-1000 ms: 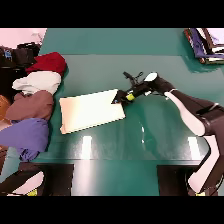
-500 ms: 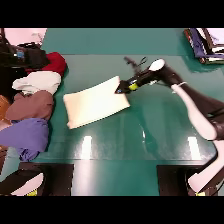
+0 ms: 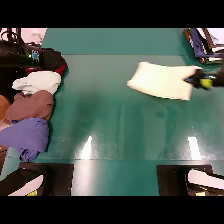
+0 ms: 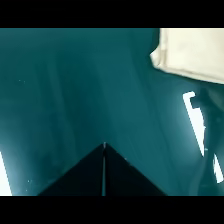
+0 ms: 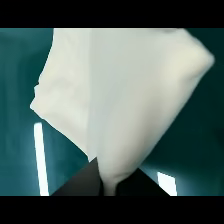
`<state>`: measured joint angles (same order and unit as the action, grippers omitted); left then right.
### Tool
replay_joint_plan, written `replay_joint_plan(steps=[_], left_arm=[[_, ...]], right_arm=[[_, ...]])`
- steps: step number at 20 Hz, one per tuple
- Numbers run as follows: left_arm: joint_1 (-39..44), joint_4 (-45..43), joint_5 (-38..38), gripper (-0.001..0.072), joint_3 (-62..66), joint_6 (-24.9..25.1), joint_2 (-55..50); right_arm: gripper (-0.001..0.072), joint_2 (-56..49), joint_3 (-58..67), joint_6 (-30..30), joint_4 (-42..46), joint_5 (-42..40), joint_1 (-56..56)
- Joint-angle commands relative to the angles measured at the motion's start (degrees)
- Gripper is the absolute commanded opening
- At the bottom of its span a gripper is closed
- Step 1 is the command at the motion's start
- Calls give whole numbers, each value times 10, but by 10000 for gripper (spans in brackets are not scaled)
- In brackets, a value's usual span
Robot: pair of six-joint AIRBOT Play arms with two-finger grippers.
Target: Fold the shirts.
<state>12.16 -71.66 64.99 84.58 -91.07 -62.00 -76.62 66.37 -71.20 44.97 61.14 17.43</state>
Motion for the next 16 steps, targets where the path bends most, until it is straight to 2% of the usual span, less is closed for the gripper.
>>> replay_joint_plan(steps=[1, 5, 7, 10, 13, 14, 15, 16], left_arm=[[5, 1, -23, 25, 0, -20, 0], [5, 1, -34, 25, 0, -22, 0], [5, 1, -35, 26, 0, -21, 0], [5, 1, -35, 25, 0, -21, 0], [5, 1, -35, 26, 0, -19, 0], [5, 1, -35, 25, 0, -19, 0], [5, 1, -35, 26, 0, -19, 0], [5, 0, -35, 26, 0, -18, 0]], right_arm=[[13, 78, -97, 1, 3, -48, 203], [12, 119, -180, 0, 3, -79, 355], [12, 141, -216, -27, 19, -101, 393], [13, 184, -255, -95, 120, -135, 405], [17, 196, -255, -115, 192, -103, 386], [132, 189, -249, -114, 199, -74, 376], [361, 178, -241, -111, 211, -40, 365], [515, 161, -230, -108, 234, 3, 349]])
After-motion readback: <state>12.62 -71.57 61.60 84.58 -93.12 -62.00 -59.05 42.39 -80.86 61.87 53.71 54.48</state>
